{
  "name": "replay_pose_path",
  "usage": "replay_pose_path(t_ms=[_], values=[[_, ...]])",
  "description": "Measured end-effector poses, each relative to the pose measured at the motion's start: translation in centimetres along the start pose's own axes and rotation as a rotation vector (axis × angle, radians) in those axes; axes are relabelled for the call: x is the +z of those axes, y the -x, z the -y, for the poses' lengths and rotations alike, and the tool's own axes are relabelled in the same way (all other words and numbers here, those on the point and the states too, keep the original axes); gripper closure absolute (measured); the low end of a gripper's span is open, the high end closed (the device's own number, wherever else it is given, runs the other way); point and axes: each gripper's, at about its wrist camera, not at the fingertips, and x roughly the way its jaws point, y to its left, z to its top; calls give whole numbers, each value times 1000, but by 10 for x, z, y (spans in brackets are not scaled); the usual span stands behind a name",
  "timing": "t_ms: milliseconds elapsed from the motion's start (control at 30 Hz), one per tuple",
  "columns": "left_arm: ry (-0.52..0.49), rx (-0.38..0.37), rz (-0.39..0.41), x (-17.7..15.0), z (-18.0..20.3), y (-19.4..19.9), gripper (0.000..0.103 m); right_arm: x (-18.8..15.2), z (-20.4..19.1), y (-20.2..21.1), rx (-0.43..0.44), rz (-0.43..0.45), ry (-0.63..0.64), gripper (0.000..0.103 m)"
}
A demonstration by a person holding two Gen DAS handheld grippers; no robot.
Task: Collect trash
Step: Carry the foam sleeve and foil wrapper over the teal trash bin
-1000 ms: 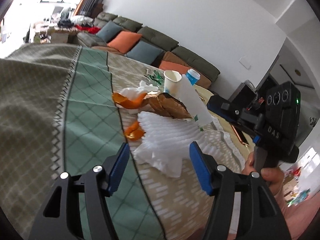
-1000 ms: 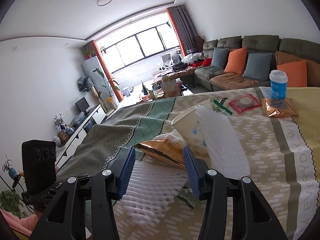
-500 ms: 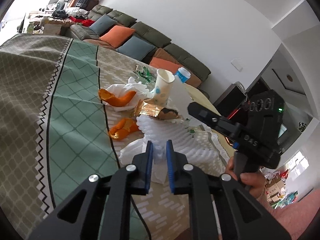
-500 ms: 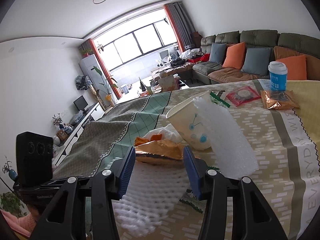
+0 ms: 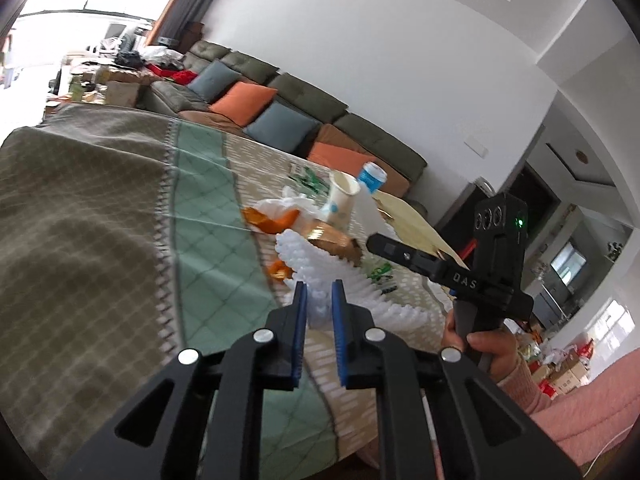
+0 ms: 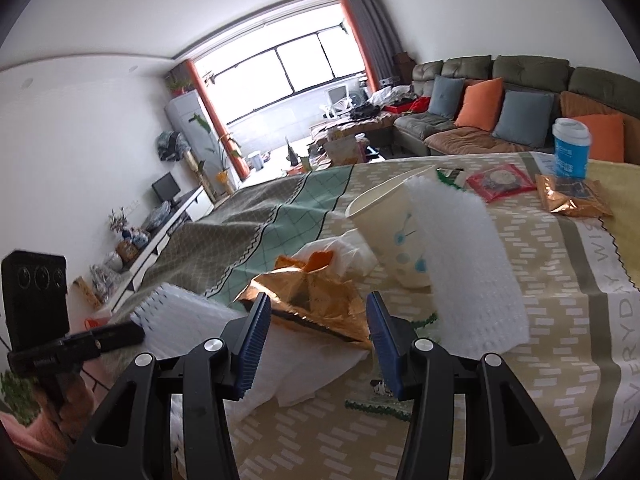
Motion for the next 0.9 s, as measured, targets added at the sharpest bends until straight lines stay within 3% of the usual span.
replay_pose_path(t_ms=[367, 433, 567, 667, 900], values=[[45, 94, 89, 2, -27, 48, 89, -6, -33, -17, -129, -33, 211, 51], [51, 109, 99, 2, -31, 54, 89, -6, -35, -21, -144, -43, 236, 62], [63, 133, 113, 1, -37, 61, 89, -5, -40, -26, -168, -50, 292, 95], [72, 149, 125, -2, -41, 69, 89, 0, -44, -22, -156, -33, 309, 98], [85, 177, 163, -2, -51, 88, 89, 24, -45, -9, -19, 8, 221, 99]])
